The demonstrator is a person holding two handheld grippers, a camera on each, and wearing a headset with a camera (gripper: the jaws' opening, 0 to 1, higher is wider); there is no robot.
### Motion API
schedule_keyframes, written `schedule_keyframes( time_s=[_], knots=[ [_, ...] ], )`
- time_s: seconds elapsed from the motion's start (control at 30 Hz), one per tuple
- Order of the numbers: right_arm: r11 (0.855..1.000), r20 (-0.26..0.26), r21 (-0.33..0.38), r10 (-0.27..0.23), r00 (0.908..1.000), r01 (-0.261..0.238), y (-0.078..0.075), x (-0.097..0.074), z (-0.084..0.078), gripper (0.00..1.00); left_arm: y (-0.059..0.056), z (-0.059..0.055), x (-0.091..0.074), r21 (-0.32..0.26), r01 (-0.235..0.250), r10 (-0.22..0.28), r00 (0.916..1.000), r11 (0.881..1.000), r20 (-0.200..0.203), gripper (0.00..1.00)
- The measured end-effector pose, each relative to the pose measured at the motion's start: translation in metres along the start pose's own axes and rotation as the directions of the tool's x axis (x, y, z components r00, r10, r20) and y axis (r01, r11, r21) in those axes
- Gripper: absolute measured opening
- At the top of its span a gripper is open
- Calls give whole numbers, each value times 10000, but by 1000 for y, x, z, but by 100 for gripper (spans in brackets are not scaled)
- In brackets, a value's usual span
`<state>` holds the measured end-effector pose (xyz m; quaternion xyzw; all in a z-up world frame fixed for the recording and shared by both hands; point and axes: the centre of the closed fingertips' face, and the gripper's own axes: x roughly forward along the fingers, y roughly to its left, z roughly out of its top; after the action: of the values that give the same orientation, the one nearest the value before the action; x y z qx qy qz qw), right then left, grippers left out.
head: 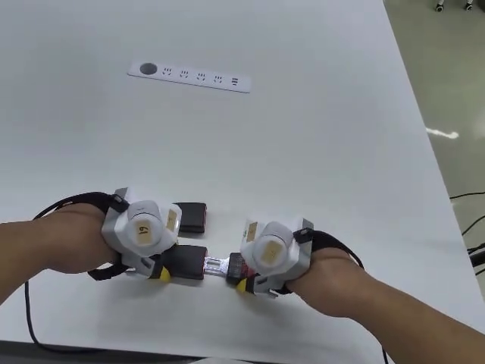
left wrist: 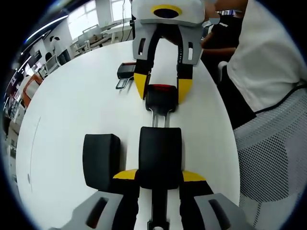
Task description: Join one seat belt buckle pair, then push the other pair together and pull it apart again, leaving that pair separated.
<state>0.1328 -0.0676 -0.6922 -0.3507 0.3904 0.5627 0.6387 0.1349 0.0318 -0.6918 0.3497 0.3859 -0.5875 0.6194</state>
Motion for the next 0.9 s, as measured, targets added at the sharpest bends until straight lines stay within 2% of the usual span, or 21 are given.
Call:
schedule_keyframes(
  time_s=[0.43, 0.6, 0.9],
  knots=[
    [9993, 378, -355, 121, 9992, -108, 2, 6, 10, 33, -1, 0, 0, 68, -12, 12, 10000, 10000, 17, 33],
    [9995, 565, -302, 146, 9983, -129, 2, 6, 12, 32, -1, -1, 0, -65, 21, -20, 9998, 10000, 185, 32],
    [9992, 668, -384, 163, 9976, -137, 1, 9, 19, 31, 1, -1, 1, 38, 25, -26, 9998, 10000, 172, 31]
  ],
)
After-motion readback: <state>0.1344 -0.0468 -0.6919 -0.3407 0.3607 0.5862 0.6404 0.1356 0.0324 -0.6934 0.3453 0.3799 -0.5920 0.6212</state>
